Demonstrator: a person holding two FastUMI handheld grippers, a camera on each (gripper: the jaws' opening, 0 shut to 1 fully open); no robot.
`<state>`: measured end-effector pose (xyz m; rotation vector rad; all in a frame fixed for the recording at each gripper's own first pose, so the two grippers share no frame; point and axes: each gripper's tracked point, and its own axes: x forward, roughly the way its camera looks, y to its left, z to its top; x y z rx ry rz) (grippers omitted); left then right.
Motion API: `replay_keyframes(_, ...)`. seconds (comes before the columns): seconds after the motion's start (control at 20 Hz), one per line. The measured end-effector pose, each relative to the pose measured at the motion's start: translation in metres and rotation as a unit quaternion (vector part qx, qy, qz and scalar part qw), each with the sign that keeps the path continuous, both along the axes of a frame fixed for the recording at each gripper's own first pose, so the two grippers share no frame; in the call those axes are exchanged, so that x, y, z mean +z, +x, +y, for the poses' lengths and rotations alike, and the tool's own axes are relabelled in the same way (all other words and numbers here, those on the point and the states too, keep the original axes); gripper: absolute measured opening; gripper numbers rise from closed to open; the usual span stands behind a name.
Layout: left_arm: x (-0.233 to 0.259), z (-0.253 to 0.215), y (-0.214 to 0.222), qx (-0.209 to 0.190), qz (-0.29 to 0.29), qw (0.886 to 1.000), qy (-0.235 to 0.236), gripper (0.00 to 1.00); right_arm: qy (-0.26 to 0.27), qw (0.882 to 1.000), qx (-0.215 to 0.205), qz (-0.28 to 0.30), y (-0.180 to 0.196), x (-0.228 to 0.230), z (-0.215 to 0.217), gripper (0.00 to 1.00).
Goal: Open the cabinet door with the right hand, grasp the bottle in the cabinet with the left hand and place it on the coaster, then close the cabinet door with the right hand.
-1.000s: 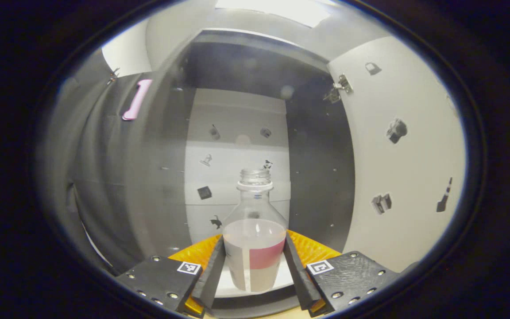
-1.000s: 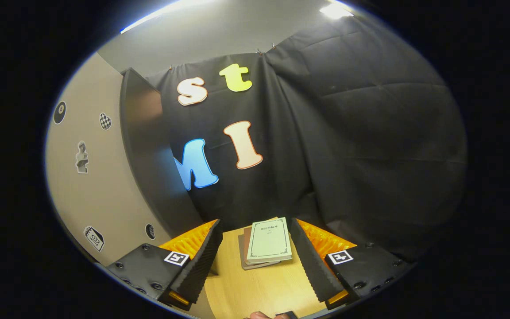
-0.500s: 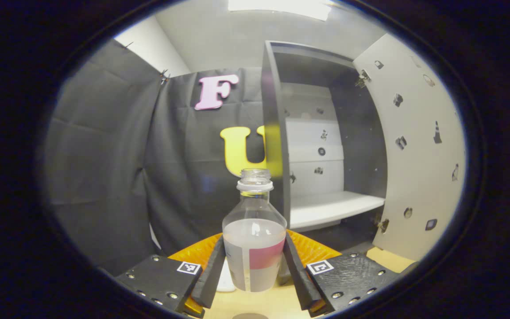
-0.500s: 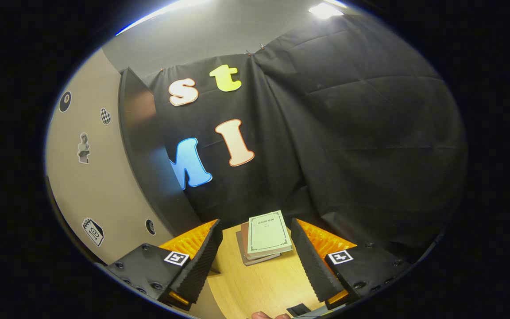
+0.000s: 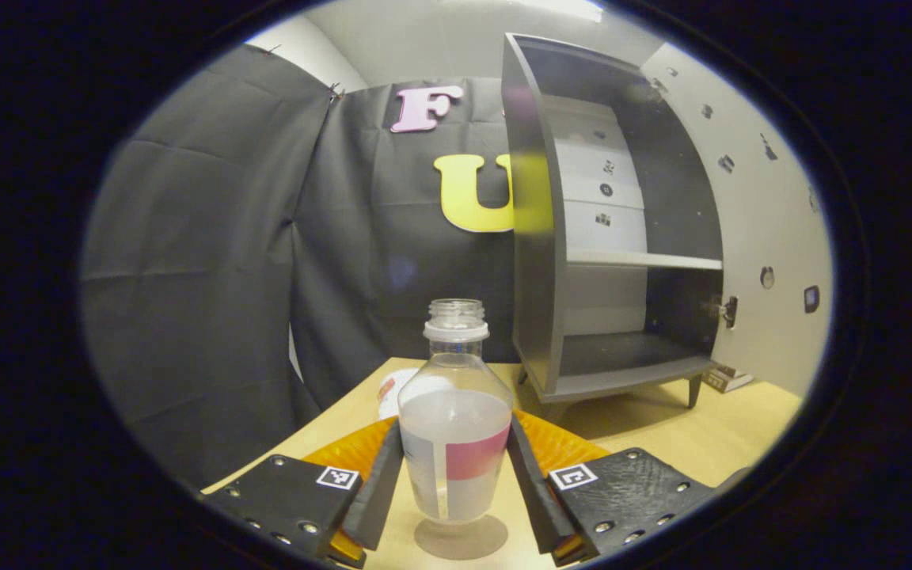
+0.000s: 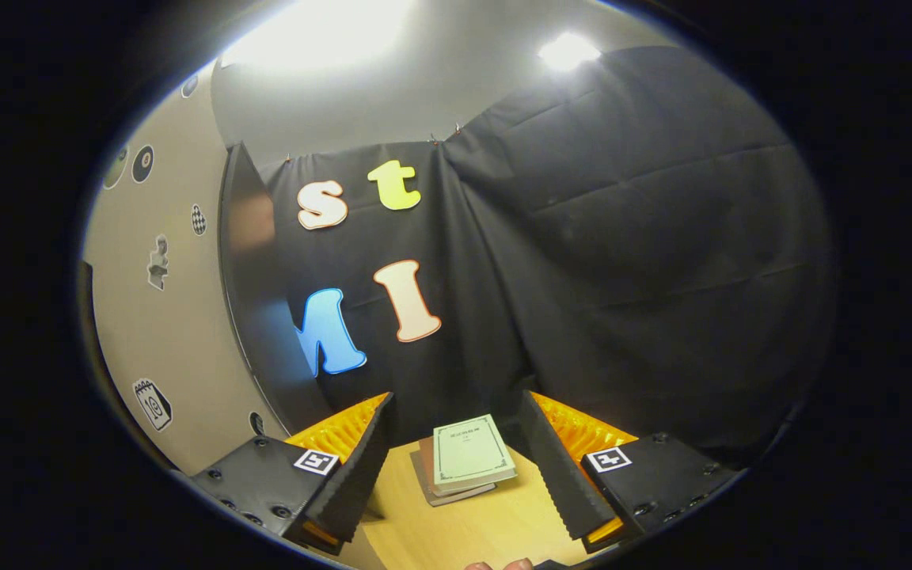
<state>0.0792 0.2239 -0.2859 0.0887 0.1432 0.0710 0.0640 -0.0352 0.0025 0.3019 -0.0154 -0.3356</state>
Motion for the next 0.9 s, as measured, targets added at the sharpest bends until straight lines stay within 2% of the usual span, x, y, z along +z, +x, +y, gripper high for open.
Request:
replay_keyframes(0.2, -0.044, -0.004, 0.001, -0.005, 0.007, 1.000, 0.016, 0.70, -0.042, 0.999, -0.025, 0.007, -0.012, 0.006, -0.006, 0.98)
replay_keyframes(0.35, -0.075, -0.001, -0.006, -0.003, 0.034, 0.999, -0.005, 0.72, -0.044, 0.998, -0.040, 0.003, -0.014, 0.007, -0.010, 0.98)
replay_keyframes(0.55, -0.079, 0.002, -0.015, 0.005, 0.026, 1.000, -0.011, 0.71, -0.025, 0.998, -0.034, 0.051, -0.017, -0.020, -0.010, 0.98)
replay_keyframes(0.7, -0.076, -0.004, -0.013, -0.005, 0.029, 1.000, -0.002, 0.75, -0.027, 0.998, -0.036, 0.045, -0.019, -0.018, -0.007, 0.98)
replay_keyframes(0.9, -0.062, -0.003, -0.008, -0.008, 0.026, 1.000, 0.005, 0.72, -0.040, 0.997, -0.026, 0.053, -0.021, -0.025, 0.000, 0.98)
